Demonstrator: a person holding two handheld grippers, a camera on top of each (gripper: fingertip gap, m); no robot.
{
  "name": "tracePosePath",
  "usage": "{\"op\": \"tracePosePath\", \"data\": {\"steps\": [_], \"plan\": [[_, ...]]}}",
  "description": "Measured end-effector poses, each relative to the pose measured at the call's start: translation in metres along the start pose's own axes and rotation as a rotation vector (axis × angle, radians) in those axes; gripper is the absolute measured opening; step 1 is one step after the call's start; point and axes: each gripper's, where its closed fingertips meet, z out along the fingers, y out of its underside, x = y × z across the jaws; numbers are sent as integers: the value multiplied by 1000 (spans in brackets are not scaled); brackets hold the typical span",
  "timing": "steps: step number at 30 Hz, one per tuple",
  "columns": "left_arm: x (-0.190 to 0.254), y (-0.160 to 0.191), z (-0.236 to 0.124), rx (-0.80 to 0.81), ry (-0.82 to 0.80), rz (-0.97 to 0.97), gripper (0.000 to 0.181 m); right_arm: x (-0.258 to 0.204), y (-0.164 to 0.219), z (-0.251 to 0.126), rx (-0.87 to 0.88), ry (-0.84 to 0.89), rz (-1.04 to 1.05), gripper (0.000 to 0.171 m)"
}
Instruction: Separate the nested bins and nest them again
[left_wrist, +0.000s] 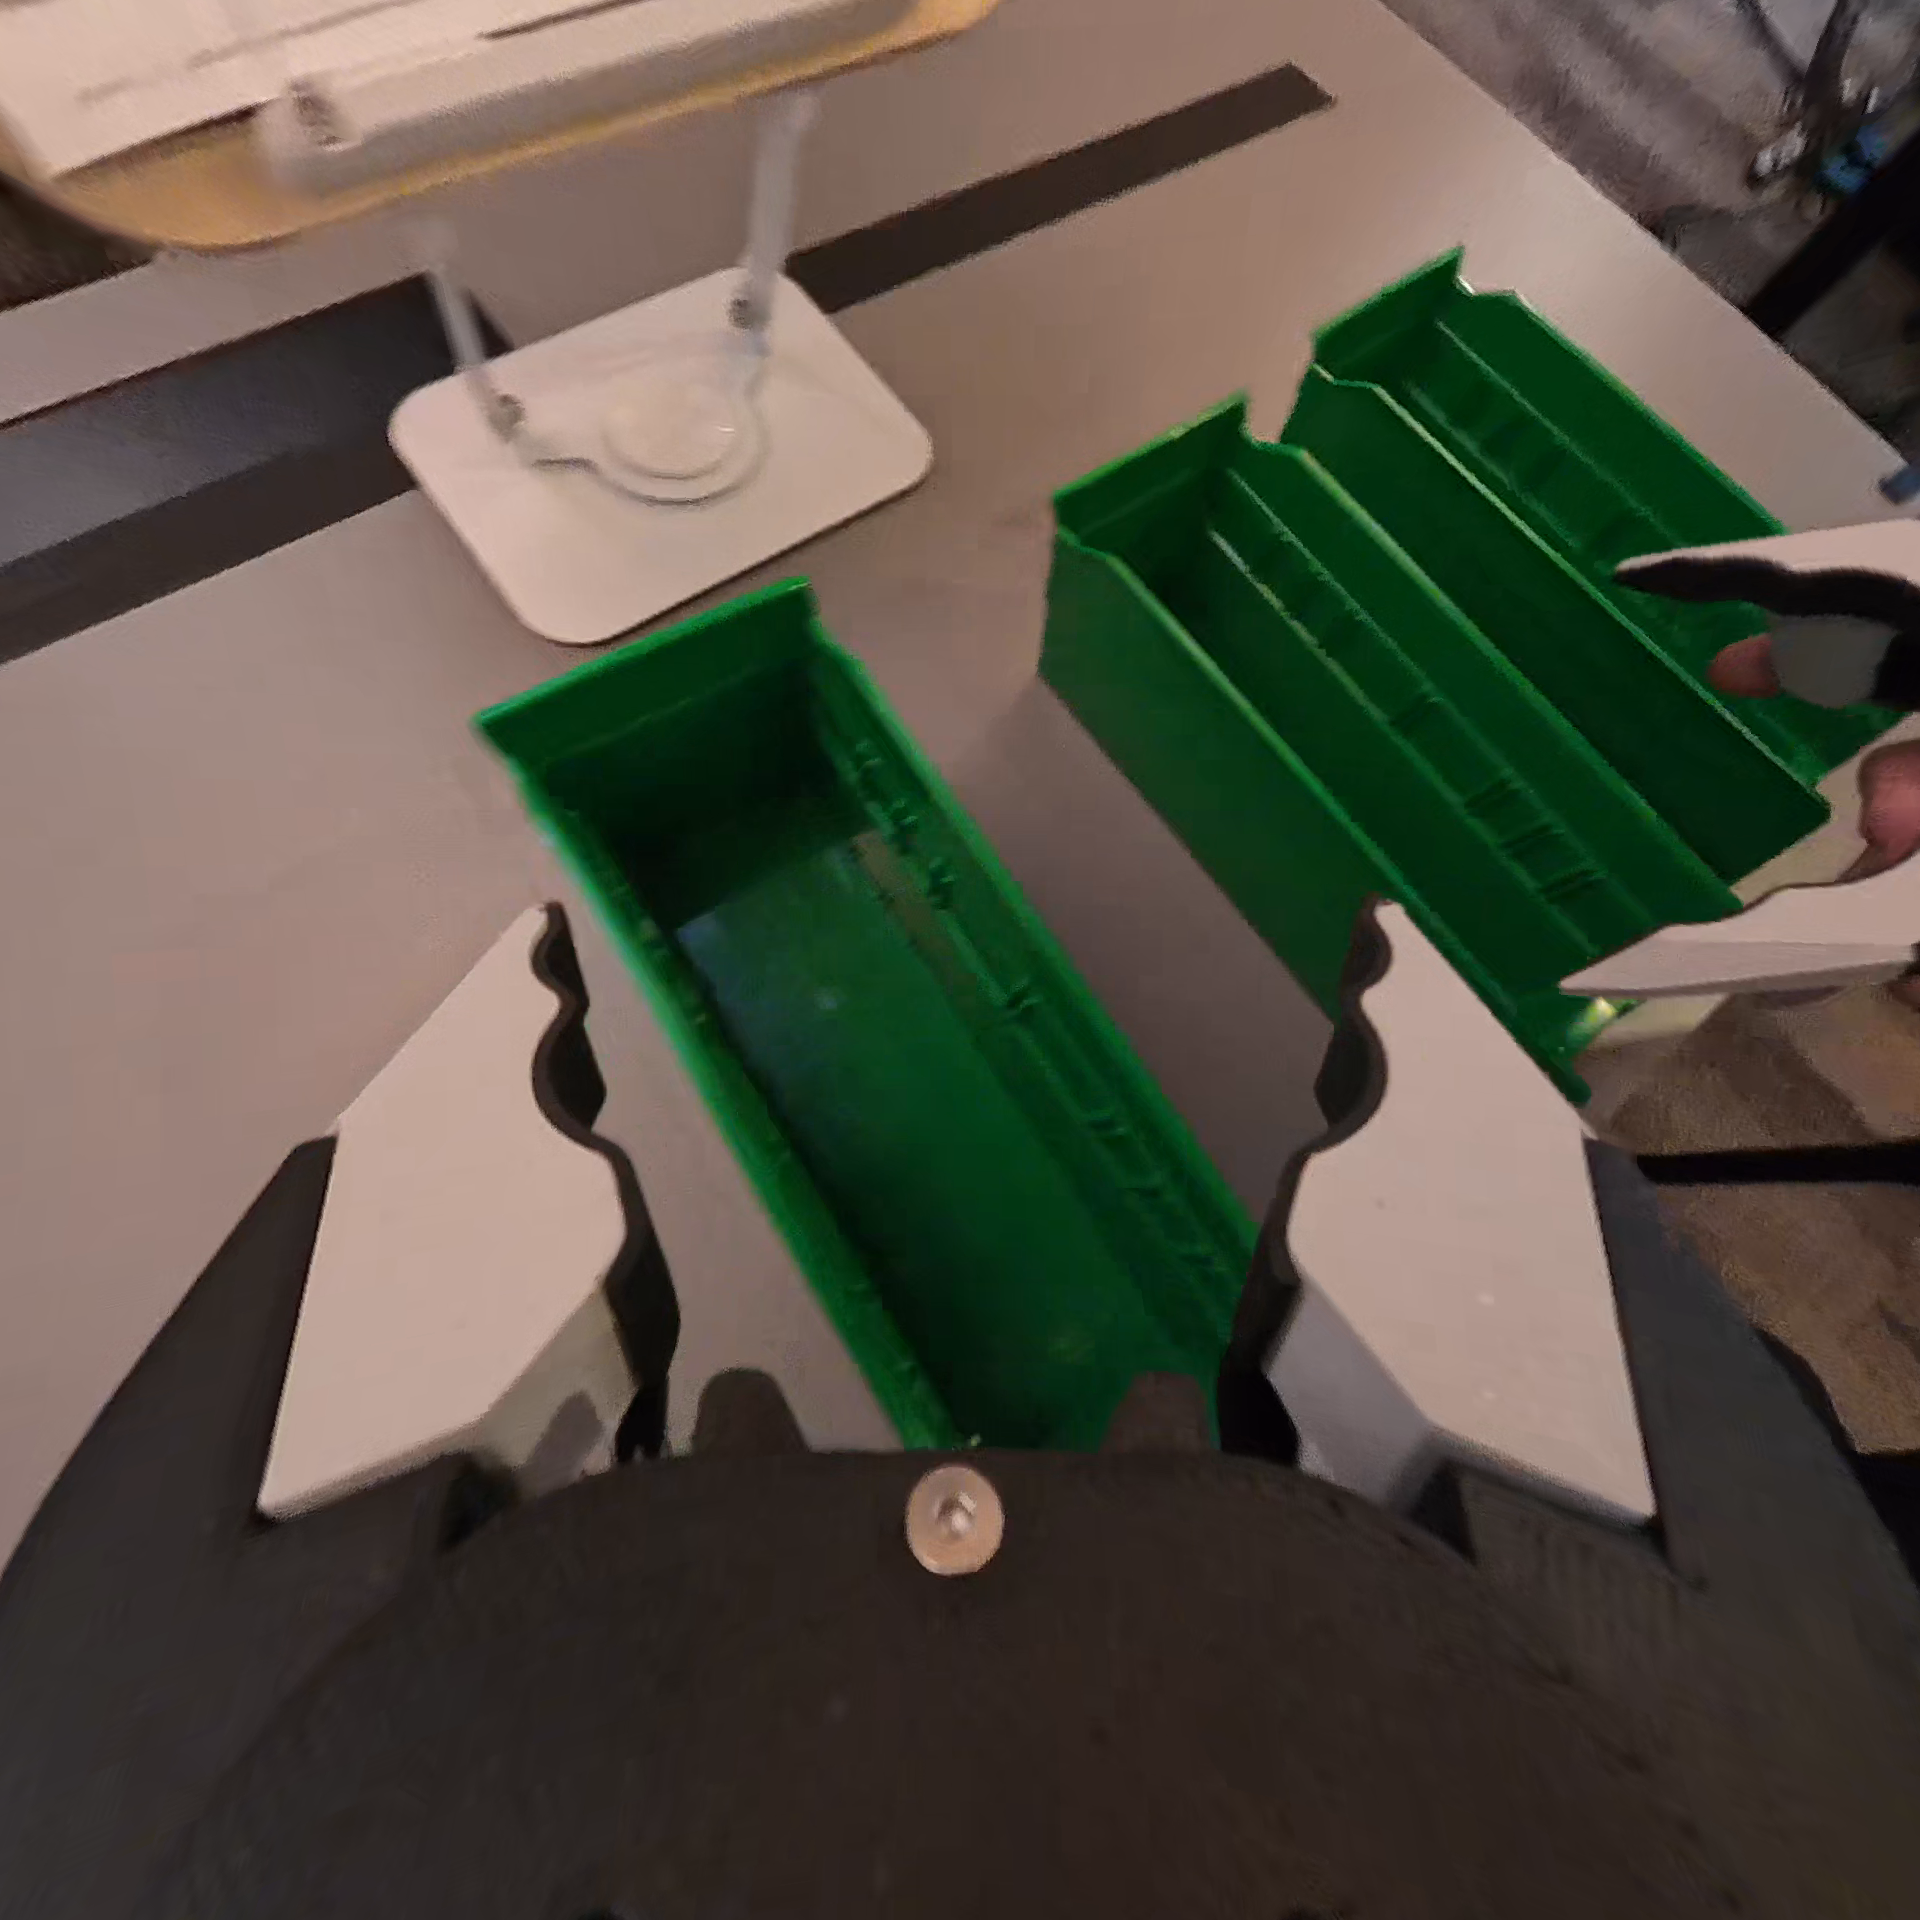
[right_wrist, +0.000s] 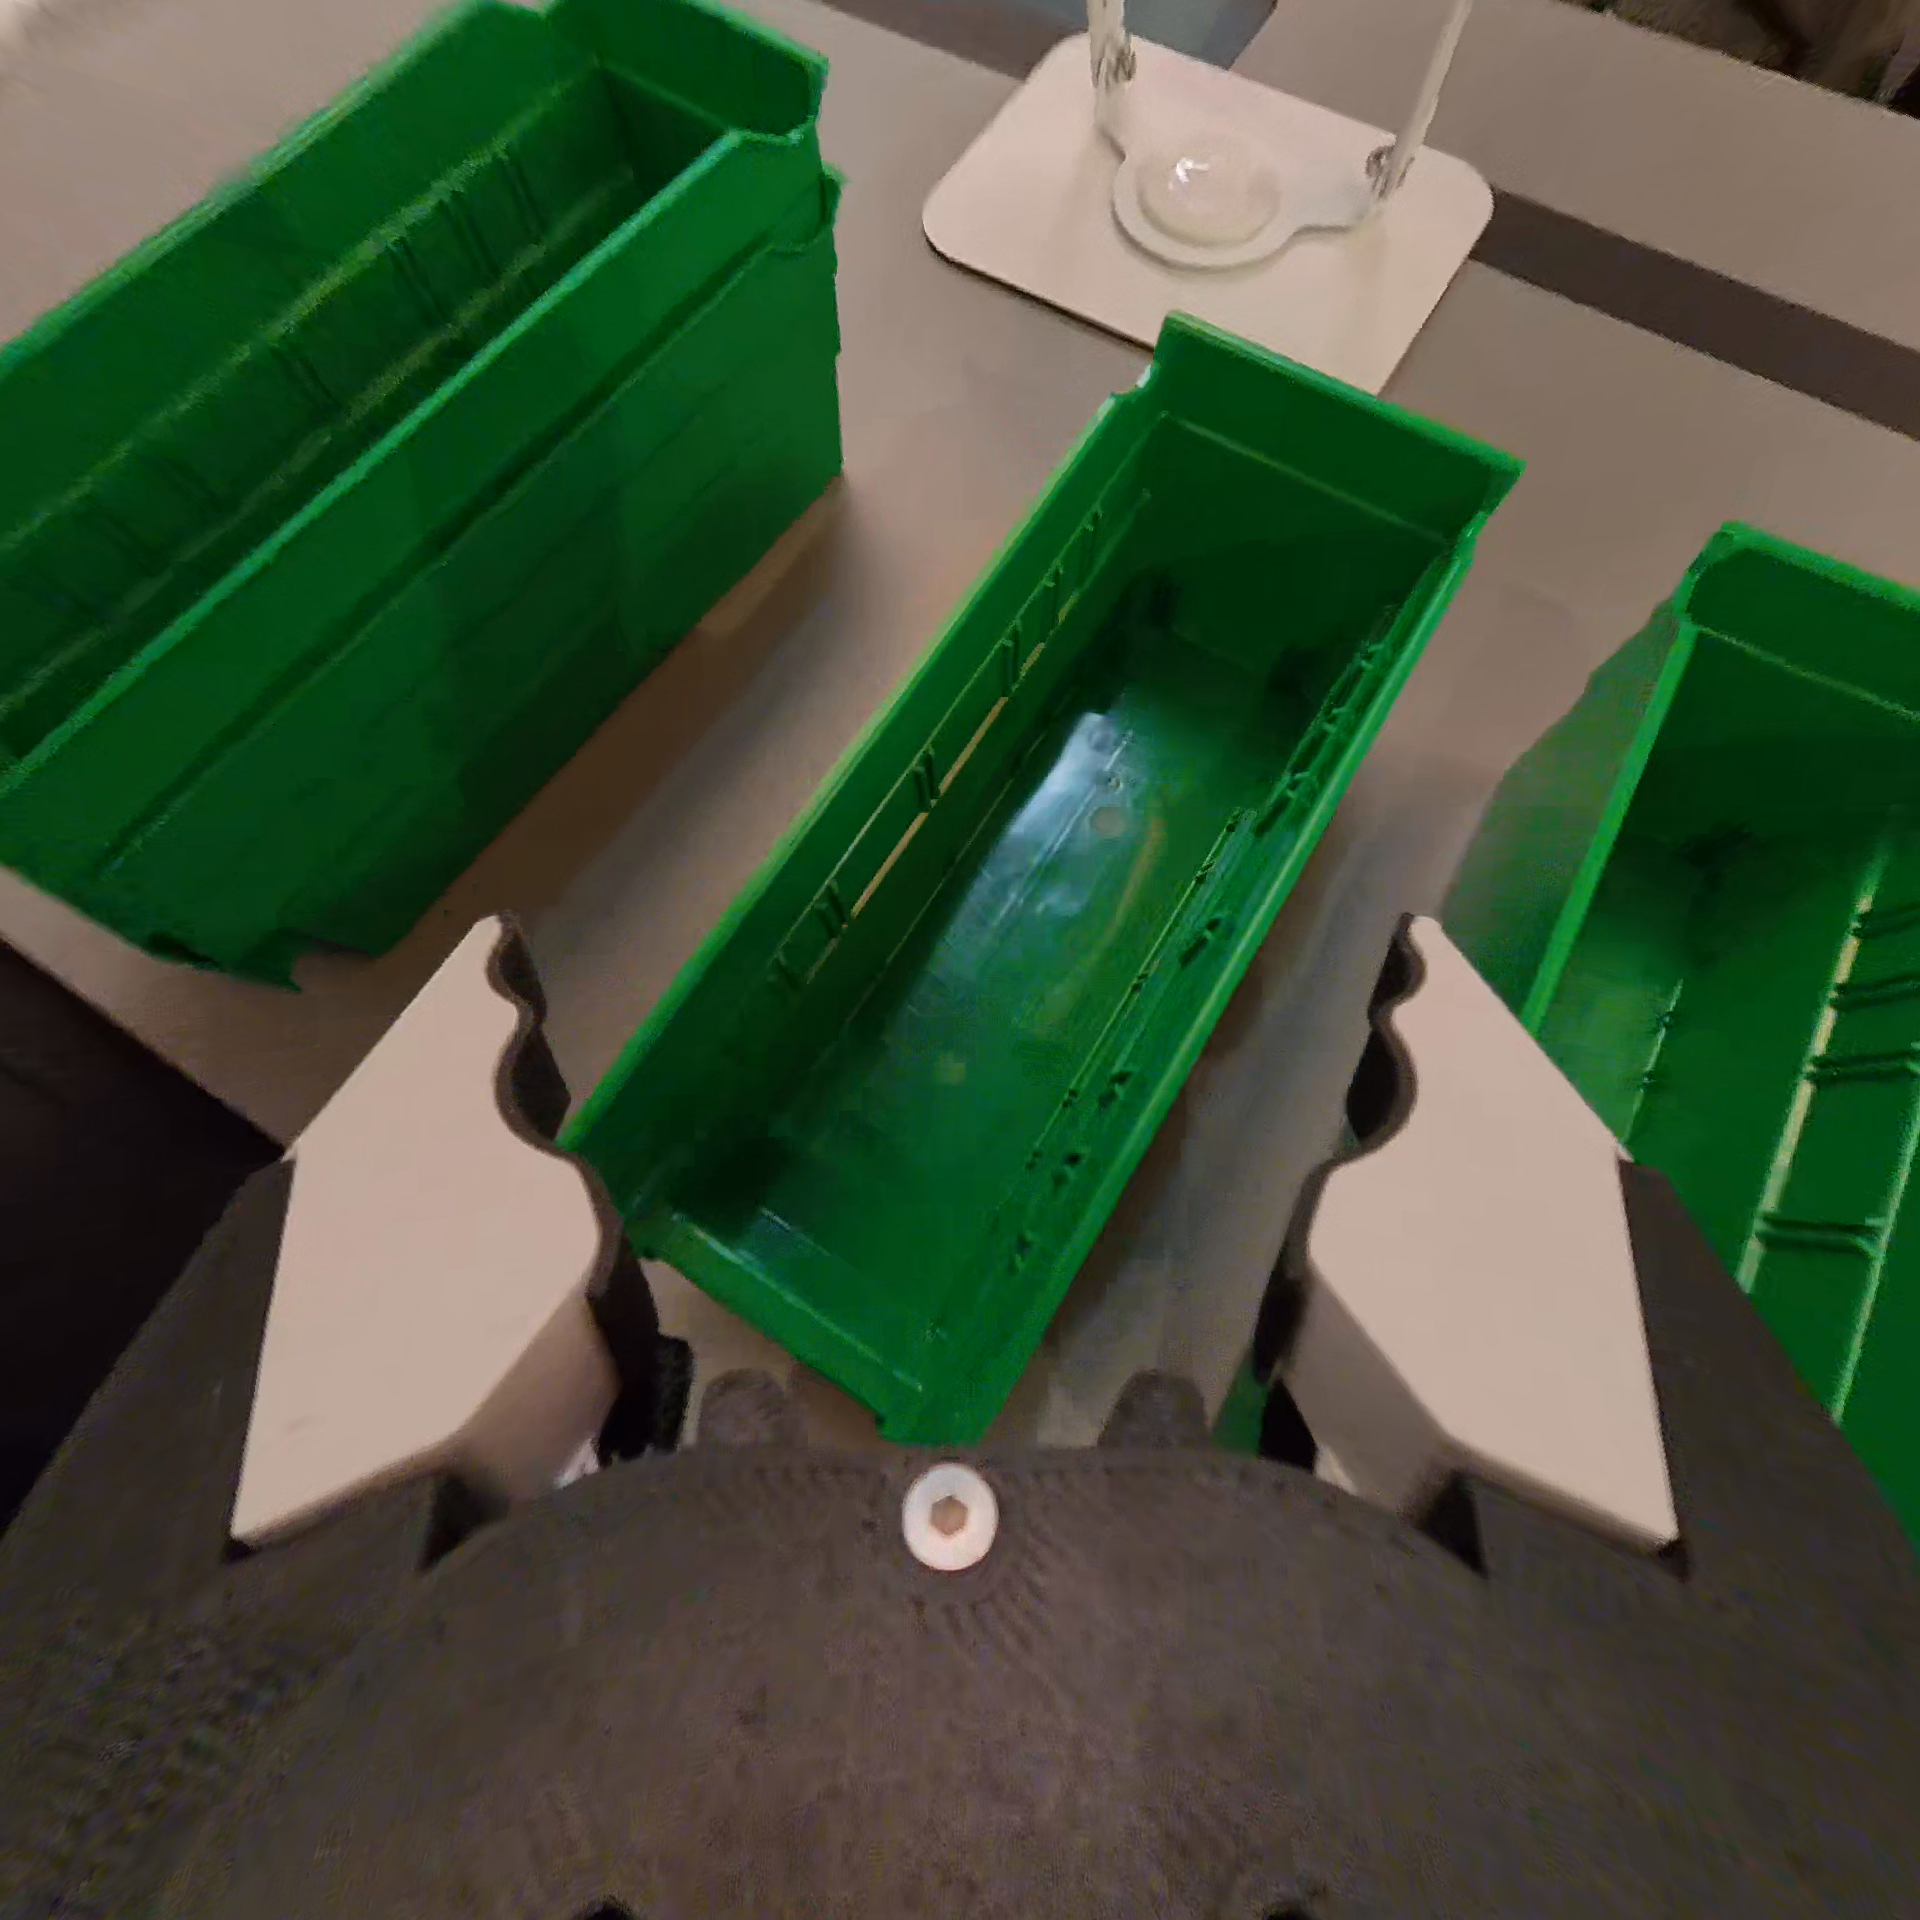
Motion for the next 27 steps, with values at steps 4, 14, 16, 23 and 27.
{"op": "tracePosePath", "data": {"steps": [4, 14, 16, 23, 27], "plan": [[-56, 29, -18, 70, -16, -107, 134, 6, 8, 35, -174, 114, -53, 155], [-83, 108, -7, 142, 159, -355, 128, 17, 28, 58, -428, 174, -9, 144], [-73, 113, -1, 140, 208, -375, 127, 15, 27, 59, -441, 186, -21, 146], [-45, 122, 12, 95, 294, -391, 127, 12, 17, 68, -428, 184, 41, 152], [-46, 121, 12, 107, 318, -415, 126, 22, 22, 74, -449, 194, 120, 153]]}}
